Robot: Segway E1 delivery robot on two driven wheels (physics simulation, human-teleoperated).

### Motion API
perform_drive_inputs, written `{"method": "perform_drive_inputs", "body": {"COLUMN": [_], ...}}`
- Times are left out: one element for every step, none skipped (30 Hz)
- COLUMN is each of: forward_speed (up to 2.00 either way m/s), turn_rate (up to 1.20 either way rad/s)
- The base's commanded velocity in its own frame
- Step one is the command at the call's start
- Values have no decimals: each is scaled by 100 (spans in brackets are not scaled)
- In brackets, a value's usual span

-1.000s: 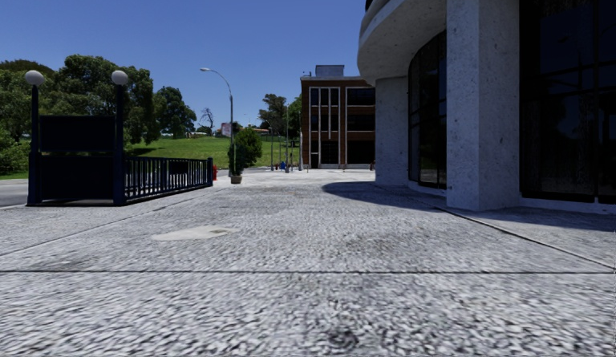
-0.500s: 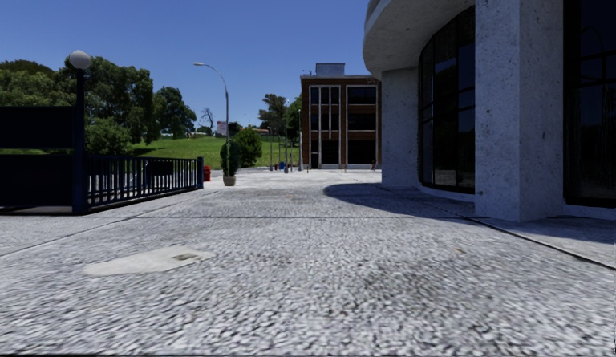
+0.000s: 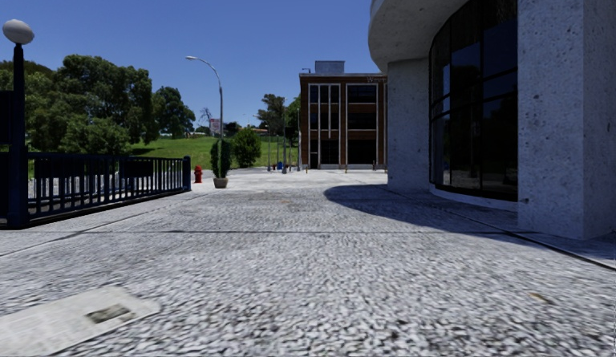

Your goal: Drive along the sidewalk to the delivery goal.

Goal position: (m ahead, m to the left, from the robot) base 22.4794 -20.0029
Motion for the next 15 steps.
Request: {"method": "perform_drive_inputs", "body": {"forward_speed": [200,200,200,200,200,200,200,200,200,200,200,200,200,200,200], "turn_rate": [0,0,0,0,0,0,0,0,0,0,0,0,0,0,0]}}
